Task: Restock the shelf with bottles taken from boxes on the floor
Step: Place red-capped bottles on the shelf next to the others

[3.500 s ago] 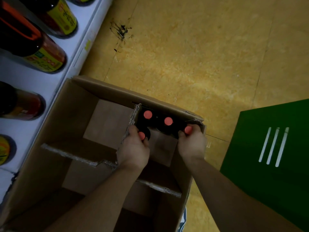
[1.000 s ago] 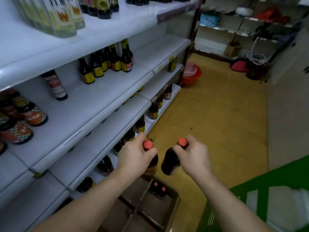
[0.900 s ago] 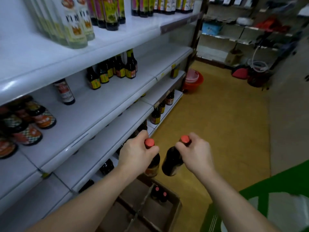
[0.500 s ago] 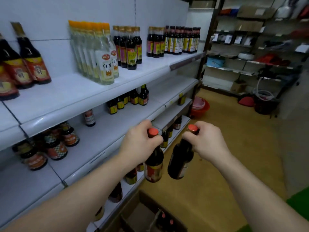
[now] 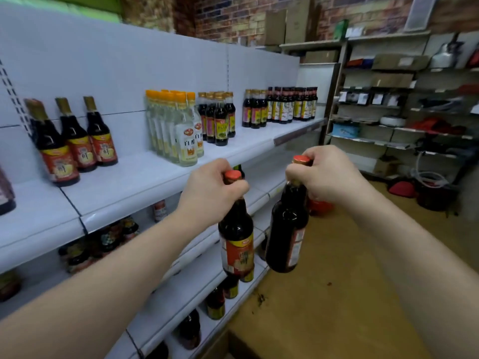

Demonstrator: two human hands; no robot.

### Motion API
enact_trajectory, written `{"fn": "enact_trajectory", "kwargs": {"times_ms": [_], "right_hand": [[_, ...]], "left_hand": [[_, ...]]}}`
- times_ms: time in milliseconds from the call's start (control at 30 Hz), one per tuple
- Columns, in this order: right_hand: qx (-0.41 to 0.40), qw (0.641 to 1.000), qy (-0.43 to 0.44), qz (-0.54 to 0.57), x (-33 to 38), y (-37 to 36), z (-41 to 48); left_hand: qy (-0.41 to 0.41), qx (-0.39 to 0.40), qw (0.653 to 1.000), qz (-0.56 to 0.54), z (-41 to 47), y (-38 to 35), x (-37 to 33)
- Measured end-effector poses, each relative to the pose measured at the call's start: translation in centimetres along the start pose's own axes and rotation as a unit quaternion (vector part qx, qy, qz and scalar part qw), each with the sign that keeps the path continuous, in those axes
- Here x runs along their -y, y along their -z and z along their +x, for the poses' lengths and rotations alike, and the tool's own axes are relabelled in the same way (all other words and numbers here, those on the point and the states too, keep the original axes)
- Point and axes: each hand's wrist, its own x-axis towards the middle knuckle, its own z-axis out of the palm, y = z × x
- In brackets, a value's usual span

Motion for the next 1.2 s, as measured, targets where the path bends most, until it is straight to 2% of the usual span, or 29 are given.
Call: {"fn": "enact_trajectory", "kwargs": {"times_ms": [500, 1200], "right_hand": [[0.076, 0.996, 0.037, -0.002, 4.5, -3.1, -2.0], [0.12, 0.986, 0.117, 0.019, 24.3, -13.0, -6.5]], "left_hand": [[0.023, -0.03, 0.999, -0.009, -1.8, 6.1, 1.7], [0.017, -0.104, 0.994, 0.015, -6.1, 28.1, 7.4]]}}
